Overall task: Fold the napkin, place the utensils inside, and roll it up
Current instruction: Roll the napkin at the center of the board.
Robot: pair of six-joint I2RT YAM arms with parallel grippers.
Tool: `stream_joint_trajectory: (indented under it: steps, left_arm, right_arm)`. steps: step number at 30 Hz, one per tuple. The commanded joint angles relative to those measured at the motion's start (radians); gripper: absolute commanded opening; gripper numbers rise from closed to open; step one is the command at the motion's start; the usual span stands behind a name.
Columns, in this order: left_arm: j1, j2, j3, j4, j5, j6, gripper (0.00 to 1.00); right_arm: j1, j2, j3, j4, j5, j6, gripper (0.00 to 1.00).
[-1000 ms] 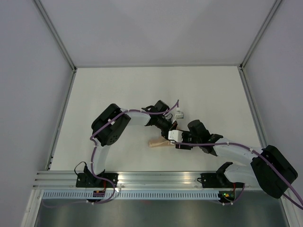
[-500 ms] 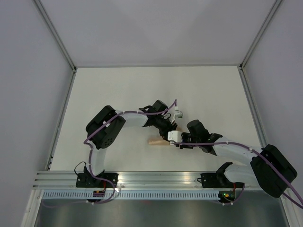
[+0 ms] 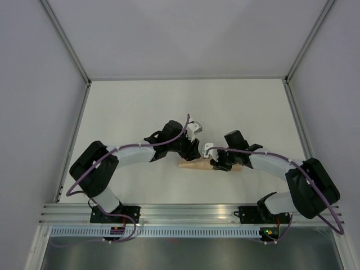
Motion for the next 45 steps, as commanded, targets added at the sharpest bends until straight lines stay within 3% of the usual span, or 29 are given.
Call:
stream_joint_trajectory:
  steps: [1, 7, 11, 20, 26, 32, 40, 45]
  left_arm:
    - [0.003, -0.095, -0.111, 0.198, -0.194, -0.070, 0.54]
    - [-0.051, -0.221, -0.309, 0.387, -0.362, -0.025, 0.57]
    - [-0.197, -0.234, -0.352, 0.450, -0.527, 0.124, 0.63]
    - [-0.399, -0.050, -0.252, 0.472, -0.689, 0.426, 0.72]
    - [-0.450, 0.074, -0.223, 0.538, -0.742, 0.621, 0.74]
    - [-0.453, 0.166, -0.195, 0.544, -0.744, 0.712, 0.75]
    - [-0.471, 0.236, -0.148, 0.346, -0.655, 0.694, 0.62]
    - [-0.471, 0.260, -0.091, 0.176, -0.563, 0.614, 0.35]
  right_arm:
    - [-0.041, 0.088, 0.061, -0.150, -0.093, -0.035, 0.03]
    - [-0.087, 0.235, 0.170, -0.276, -0.194, -0.095, 0.02]
    - [-0.116, 0.333, 0.242, -0.363, -0.239, -0.144, 0.02]
    - [-0.164, 0.534, 0.402, -0.583, -0.300, -0.251, 0.02]
    - [-0.176, 0.615, 0.453, -0.636, -0.288, -0.281, 0.02]
    - [-0.178, 0.646, 0.457, -0.650, -0.280, -0.290, 0.02]
    - [-0.187, 0.668, 0.488, -0.689, -0.274, -0.308, 0.02]
    - [-0.190, 0.683, 0.512, -0.696, -0.272, -0.307, 0.03]
